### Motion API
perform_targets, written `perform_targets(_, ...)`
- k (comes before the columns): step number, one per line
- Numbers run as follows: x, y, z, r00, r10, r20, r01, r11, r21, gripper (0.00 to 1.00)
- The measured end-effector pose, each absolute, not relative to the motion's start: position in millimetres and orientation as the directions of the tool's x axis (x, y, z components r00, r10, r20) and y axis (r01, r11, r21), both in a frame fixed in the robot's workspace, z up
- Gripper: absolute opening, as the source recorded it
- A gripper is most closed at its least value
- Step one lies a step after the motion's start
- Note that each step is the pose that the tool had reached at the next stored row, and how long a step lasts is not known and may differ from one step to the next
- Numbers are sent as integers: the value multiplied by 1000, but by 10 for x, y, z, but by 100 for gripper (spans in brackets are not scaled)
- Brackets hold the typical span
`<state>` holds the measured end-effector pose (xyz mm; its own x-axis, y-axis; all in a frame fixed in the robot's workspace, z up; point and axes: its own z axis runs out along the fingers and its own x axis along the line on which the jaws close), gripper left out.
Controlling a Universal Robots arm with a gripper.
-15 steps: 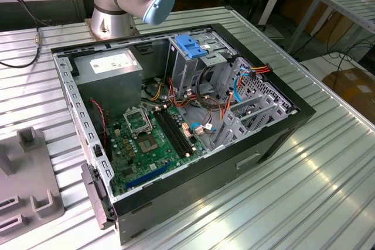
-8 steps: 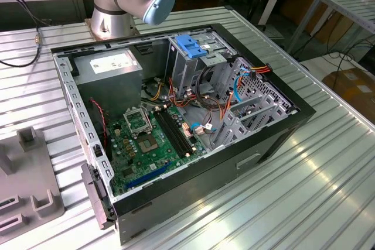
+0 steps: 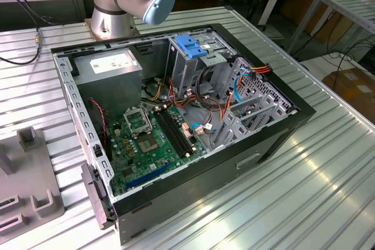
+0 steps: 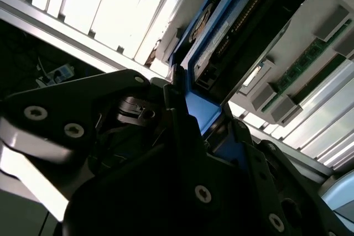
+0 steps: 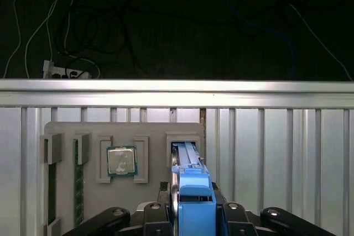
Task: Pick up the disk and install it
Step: 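Pick up the disk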
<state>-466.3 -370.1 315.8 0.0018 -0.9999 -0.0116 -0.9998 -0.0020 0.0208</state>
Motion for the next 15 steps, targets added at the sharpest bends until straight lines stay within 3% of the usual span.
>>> perform_targets(15,-4663,-3701,3344,2,-1000,-12,-1000,-2,21,37)
